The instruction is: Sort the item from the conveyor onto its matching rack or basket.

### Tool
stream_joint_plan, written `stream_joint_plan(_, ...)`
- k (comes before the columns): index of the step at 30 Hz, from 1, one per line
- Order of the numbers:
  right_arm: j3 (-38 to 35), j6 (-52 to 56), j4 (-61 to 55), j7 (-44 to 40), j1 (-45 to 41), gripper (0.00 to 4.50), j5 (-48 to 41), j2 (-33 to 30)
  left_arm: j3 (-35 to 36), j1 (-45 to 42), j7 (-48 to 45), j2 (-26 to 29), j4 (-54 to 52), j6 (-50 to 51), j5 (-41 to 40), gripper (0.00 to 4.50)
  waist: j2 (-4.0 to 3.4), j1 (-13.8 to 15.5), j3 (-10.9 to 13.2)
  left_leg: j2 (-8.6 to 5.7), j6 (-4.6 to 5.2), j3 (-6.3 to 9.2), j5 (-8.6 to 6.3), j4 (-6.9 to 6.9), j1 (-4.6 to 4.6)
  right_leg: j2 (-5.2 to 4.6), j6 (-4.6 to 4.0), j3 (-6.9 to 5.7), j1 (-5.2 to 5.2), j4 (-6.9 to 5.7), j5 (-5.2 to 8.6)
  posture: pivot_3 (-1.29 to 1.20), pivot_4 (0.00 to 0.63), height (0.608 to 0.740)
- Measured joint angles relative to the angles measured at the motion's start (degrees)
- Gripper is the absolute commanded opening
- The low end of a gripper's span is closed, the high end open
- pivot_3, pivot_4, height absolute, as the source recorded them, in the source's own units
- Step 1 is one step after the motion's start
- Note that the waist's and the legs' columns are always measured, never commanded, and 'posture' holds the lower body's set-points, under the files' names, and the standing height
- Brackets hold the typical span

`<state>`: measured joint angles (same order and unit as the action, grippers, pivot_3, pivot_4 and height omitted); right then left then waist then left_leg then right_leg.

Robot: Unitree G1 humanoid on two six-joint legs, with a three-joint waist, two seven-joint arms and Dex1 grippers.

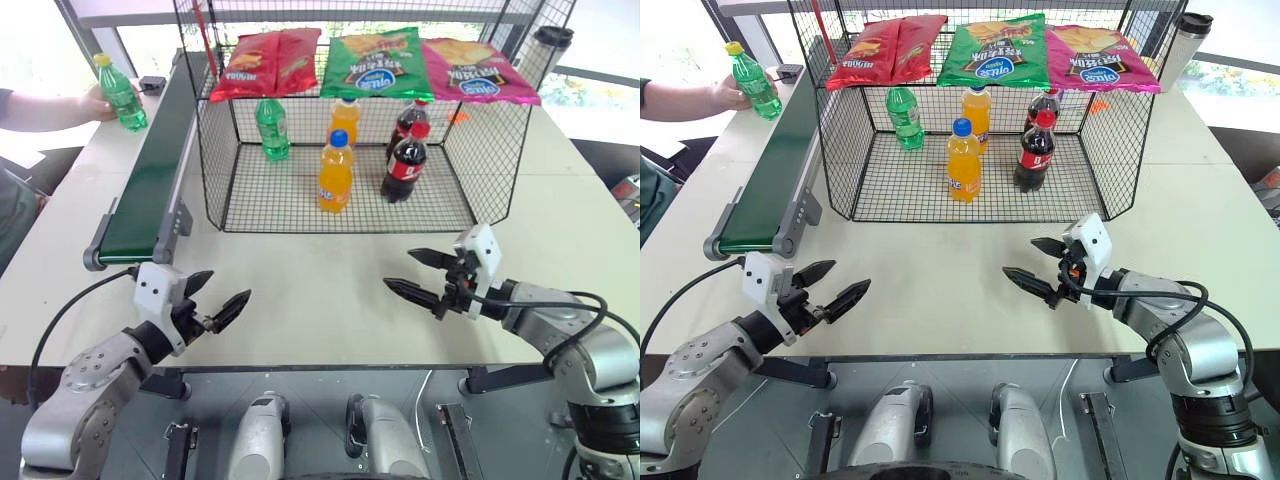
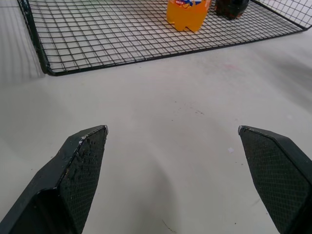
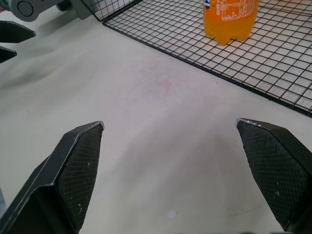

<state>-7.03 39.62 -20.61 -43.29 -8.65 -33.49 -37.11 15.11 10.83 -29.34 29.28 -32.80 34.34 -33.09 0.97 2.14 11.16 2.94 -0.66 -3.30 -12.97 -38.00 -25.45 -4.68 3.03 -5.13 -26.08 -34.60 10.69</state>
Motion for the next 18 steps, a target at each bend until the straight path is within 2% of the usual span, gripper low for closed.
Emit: stream_joint_plan(18,0.2,-0.2,0.6,-0.4,-0.9,4.50,0.1,0.1,0.1,-0.5,2.1,0.0,-1.1,-0.1,-1.2,4.49,0.00,0.0,0.0,-0.01,0.01,-0.02,0.01,0.00,0.00,0.00,-0.01,0.00,0.01,0.00,-0.01,0.00,0.150,0.740)
